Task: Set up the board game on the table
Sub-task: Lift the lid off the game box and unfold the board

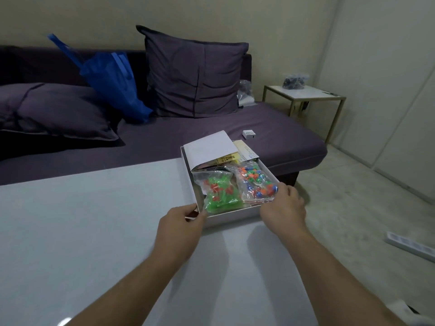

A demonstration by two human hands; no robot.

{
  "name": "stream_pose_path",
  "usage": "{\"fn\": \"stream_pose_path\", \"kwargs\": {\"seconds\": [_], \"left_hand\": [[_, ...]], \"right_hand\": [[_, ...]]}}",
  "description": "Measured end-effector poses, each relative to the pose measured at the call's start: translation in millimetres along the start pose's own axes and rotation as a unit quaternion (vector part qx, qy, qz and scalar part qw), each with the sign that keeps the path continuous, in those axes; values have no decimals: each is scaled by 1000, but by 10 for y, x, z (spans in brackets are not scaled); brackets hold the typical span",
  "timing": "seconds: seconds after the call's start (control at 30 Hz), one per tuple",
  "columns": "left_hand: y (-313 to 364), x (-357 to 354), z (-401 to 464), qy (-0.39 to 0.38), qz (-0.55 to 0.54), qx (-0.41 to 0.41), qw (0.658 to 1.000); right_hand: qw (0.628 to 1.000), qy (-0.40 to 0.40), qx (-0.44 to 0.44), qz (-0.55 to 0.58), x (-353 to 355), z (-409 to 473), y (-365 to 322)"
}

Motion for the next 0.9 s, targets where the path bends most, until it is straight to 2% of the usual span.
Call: {"fn": "stream_pose_path", "kwargs": {"seconds": [0.13,0.2,0.3,0.6,0.77,0.9], "left_hand": [[49,-34,25,3,40,-27,999],[102,-88,13,-3,67,-66,996],[163,-159,-39,-6,115,-92,989],[257,-171,-74,-44,134,-81,987],[250,-160,-105,-46,146,-75,985],[290,-130,-60,-46,145,-91,984]], "right_hand": [[991,72,94,-58,72,-39,-249],[988,40,131,-79,-20,-42,-409],[986,-30,121,-108,-189,-52,-540],[982,109,128,-87,-91,-110,-592],[980,128,138,-62,-77,-128,-604],[982,120,143,6,-46,-38,-802]]}}
Point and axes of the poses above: each hand's wrist, its own z-axis towards the middle knuckle, its own x-axis out of the back of the hand, y = z × x, the point moved 5 cm from there along z, towards the middle knuckle, and after that the axes turned 11 degrees about x, right-handed, at the moved point
